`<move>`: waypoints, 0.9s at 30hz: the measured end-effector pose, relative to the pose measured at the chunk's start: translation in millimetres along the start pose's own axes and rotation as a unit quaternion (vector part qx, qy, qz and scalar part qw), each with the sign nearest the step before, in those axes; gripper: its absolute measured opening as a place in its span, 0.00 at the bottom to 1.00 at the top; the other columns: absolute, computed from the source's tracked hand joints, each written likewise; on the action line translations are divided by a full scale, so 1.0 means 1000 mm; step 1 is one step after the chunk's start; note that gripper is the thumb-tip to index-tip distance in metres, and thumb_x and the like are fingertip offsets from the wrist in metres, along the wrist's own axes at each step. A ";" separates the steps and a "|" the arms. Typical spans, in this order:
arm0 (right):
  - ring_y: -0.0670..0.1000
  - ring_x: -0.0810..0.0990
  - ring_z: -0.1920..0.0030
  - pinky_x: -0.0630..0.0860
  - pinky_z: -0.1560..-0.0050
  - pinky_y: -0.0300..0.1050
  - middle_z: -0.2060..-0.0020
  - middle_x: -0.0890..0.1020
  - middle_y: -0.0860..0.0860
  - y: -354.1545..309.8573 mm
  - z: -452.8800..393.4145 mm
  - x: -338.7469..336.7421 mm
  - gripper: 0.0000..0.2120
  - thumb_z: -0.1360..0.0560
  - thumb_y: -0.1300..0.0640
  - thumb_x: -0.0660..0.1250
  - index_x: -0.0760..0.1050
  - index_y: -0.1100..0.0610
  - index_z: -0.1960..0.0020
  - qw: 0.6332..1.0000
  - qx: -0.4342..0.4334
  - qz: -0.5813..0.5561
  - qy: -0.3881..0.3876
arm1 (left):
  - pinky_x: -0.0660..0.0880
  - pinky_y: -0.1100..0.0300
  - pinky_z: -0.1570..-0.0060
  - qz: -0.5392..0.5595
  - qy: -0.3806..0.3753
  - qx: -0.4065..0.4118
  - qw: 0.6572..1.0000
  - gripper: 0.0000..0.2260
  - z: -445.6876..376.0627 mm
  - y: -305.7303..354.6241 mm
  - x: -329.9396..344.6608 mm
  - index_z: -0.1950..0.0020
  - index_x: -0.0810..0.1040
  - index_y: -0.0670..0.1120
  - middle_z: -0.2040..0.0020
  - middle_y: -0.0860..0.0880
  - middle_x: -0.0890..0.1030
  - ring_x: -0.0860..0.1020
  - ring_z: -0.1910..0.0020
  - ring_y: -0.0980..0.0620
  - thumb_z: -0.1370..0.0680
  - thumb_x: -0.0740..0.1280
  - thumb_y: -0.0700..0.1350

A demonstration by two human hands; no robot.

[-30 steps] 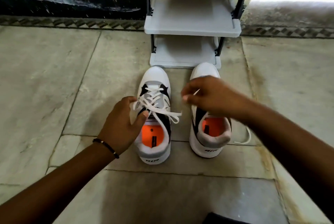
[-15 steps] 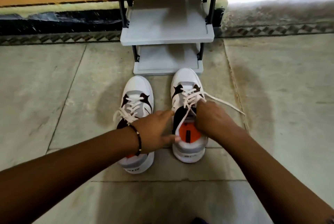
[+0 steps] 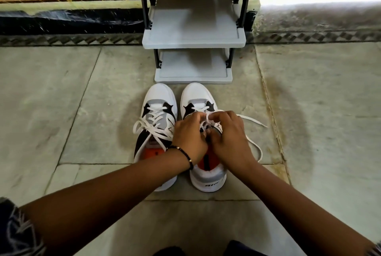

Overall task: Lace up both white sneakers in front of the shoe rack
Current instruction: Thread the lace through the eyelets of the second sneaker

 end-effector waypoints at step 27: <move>0.54 0.77 0.69 0.73 0.63 0.47 0.72 0.79 0.59 -0.014 -0.030 -0.019 0.12 0.23 0.60 0.63 0.79 0.65 0.61 0.966 0.010 -0.234 -0.112 | 0.73 0.66 0.60 -0.012 -0.059 0.106 0.993 0.11 -0.023 -0.023 -0.054 0.51 0.78 0.46 0.70 0.54 0.78 0.75 0.68 0.60 0.21 0.57 0.47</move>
Point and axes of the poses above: each hand's wrist, its own z-axis away from the middle knuckle, its own x-axis out of the palm, y = z × x, the point moved 1 cm from there along -z, towards the middle knuckle
